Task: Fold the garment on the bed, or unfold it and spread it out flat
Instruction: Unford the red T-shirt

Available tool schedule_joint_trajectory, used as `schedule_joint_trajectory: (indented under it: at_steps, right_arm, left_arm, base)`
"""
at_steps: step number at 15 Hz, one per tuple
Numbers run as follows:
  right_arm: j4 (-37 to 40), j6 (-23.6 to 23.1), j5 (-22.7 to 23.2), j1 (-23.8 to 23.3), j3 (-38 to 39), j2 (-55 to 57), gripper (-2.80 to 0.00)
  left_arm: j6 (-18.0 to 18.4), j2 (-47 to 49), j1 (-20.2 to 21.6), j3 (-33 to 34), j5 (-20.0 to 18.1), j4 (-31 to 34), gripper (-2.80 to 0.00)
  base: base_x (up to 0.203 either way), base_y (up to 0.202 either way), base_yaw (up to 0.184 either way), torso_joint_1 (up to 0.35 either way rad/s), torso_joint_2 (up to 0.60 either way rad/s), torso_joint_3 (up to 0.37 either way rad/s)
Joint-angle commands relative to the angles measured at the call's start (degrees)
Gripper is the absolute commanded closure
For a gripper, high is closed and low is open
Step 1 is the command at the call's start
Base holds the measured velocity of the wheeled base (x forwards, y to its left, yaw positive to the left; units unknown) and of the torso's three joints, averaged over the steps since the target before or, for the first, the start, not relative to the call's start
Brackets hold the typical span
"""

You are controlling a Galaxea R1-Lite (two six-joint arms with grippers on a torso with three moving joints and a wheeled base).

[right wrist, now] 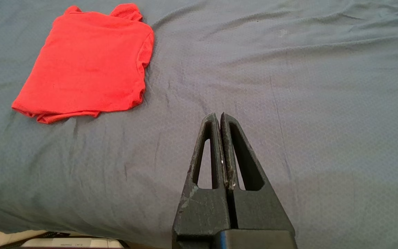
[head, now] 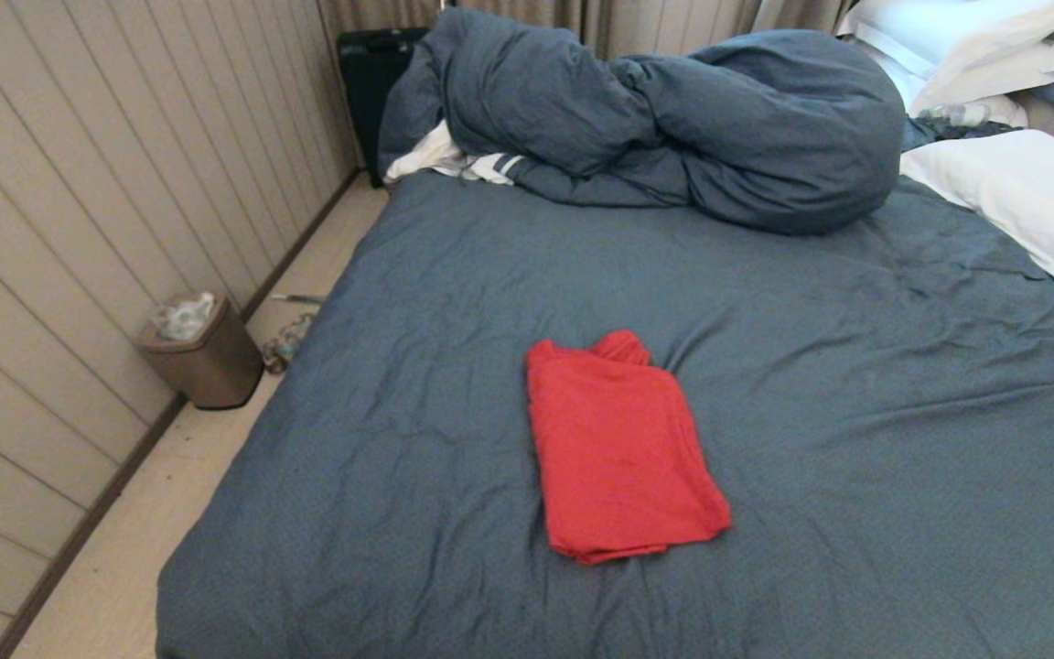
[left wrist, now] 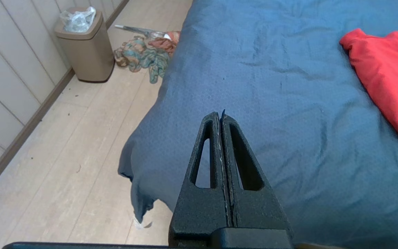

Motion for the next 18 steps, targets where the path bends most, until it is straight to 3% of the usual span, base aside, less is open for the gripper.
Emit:
schedule_joint_trajectory:
  at_steps: [1,6,9,12,18]
  right_arm:
    - [-0.02,-0.01,0.01,0.01,0.18,-0.02,0.00]
    - [0.50,-0.62,0.10,0.01,-0.44,-0.02,0.00]
    - [8.96,-0.70,0.95,0.08,-8.35,0.93,0.00]
    - [14.25,-0.45,3.48,0.13,-19.84,10.90,0.00]
    - [13.22,5.59,4.47,1.03,-41.75,42.67,0.00]
  left_arm:
    - [-0.06,0.06,0.00,0.00,0.03,0.06,0.00]
    - [0.21,0.06,0.00,-0.08,0.03,0.06,0.00]
    - [0.67,1.99,0.08,-3.92,-0.09,0.36,0.00]
    - [-0.32,15.87,0.05,-14.73,-0.73,-0.32,0.00]
    - [-5.01,49.48,-0.48,-38.44,-3.83,-2.15,0.00]
  base:
    - [0.000,0.000,0.000,0.000,0.00,0.000]
    - [0.000,0.000,0.000,0.000,0.00,0.000]
    - [0.000,0.000,0.000,0.000,0.00,0.000]
    - [0.000,0.000,0.000,0.000,0.00,0.000]
    - [0.000,0.000,0.000,0.000,0.00,0.000]
